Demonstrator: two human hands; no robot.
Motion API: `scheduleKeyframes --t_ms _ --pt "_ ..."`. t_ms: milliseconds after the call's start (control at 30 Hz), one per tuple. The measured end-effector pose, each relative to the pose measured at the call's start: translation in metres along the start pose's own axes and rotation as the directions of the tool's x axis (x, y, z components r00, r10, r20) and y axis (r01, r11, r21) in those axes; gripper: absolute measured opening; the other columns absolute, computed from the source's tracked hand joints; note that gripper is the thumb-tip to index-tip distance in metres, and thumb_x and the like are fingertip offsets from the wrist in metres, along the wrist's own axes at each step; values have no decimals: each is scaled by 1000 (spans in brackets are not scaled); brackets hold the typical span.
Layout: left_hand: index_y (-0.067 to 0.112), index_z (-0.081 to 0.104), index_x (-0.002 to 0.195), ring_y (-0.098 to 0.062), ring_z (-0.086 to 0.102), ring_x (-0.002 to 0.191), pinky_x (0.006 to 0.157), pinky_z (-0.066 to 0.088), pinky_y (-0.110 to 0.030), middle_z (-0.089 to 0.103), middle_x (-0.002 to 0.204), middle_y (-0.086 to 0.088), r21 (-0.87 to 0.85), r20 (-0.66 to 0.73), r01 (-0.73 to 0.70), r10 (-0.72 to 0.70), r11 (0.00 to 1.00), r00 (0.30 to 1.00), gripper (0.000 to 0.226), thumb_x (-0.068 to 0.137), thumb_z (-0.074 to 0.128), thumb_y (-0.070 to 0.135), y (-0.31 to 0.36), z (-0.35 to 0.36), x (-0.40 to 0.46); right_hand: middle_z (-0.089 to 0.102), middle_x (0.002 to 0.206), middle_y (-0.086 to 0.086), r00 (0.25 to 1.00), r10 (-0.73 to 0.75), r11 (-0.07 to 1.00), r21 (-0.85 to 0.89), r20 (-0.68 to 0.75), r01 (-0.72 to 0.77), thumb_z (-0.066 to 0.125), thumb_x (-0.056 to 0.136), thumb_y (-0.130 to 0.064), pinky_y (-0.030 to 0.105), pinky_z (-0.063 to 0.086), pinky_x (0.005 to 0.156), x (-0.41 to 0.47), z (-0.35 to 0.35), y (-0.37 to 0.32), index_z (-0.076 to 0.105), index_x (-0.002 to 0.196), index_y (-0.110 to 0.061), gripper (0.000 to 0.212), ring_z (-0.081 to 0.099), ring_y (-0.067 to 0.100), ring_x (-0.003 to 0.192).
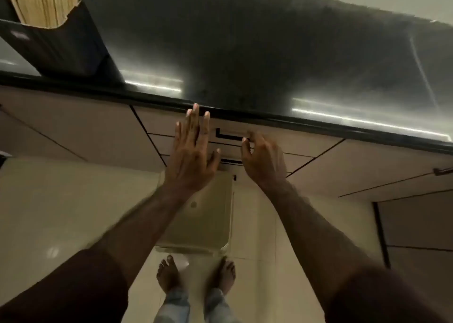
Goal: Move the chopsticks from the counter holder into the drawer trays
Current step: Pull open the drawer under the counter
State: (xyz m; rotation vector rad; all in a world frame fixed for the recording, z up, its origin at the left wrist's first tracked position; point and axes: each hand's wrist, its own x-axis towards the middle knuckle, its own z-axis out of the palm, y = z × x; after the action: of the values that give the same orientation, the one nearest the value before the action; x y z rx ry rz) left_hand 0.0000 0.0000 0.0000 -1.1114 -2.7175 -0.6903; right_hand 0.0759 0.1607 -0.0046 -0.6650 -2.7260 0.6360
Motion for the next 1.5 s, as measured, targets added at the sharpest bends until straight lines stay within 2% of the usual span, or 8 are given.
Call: scheduleKeyframes --t_ms 67,267,467,667,800,1000,1100,1500 --pt "4 7 154 -30 -2 151 123 8 -47 0 163 -20 2 -10 19 -18 1000 1000 81 93 50 36 -8 11 0 65 107 12 999 26 999 -19 -24 -27 48 98 -31 27 38 69 8 18 5 60 120 -12 31 58 24 93" --pt "5 3 154 -30 -3 151 123 7 -46 -2 163 -20 20 -1 42 -42 999 999 81 94 46 38 -38 53 -7 61 121 16 994 58 993 -108 88 -49 48 99 -31 37 49 86 24 84 31 57 126 -6 37 57 32 111" --pt "10 0 155 -27 -8 151 123 0 -41 -6 163 -17 20 -21 112 -112 993 993 80 95 43 42 -60 71 -19 53 136 17 997 8 976 -218 82 10 43 102 -32 39 32 109 41 114 52 54 133 -7 41 47 33 126" --pt "7 0 154 -30 -8 151 122 -1 -44 -6 162 -21 15 -15 109 -109 994 994 79 96 40 43 -67 62 -31 55 132 14 972 163 972 -195 167 -129 45 101 -35 38 38 99 59 118 45 56 129 -9 39 48 30 122" --pt "5 0 154 -30 -7 151 122 1 -47 -4 162 -22 9 -14 57 -56 998 998 80 96 40 43 -74 53 -36 55 129 9 942 277 961 -34 187 -276 48 100 -30 28 34 89 47 112 38 58 123 -11 31 47 25 120" --pt "4 -2 154 -27 -11 150 123 1 -47 -5 162 -22 -10 12 -18 18 1000 1000 81 96 41 42 -88 47 -51 63 111 12 947 283 948 -192 150 -252 54 98 -23 38 51 81 10 99 14 63 116 -10 24 62 27 99" --pt "2 -1 153 -27 -10 150 123 4 -49 -3 162 -24 -27 13 -67 67 997 998 81 96 44 40 -91 45 -63 66 106 14 952 288 938 -229 100 -260 58 96 -21 36 50 75 -18 101 6 66 112 -9 21 63 27 94" --pt "-1 6 152 -31 -2 150 122 7 -49 5 160 -25 -71 -29 -222 221 972 975 82 95 52 35 -67 40 -167 67 113 10 969 242 952 -205 55 -226 58 94 -16 29 48 76 -156 95 -13 70 111 -13 22 62 26 101"
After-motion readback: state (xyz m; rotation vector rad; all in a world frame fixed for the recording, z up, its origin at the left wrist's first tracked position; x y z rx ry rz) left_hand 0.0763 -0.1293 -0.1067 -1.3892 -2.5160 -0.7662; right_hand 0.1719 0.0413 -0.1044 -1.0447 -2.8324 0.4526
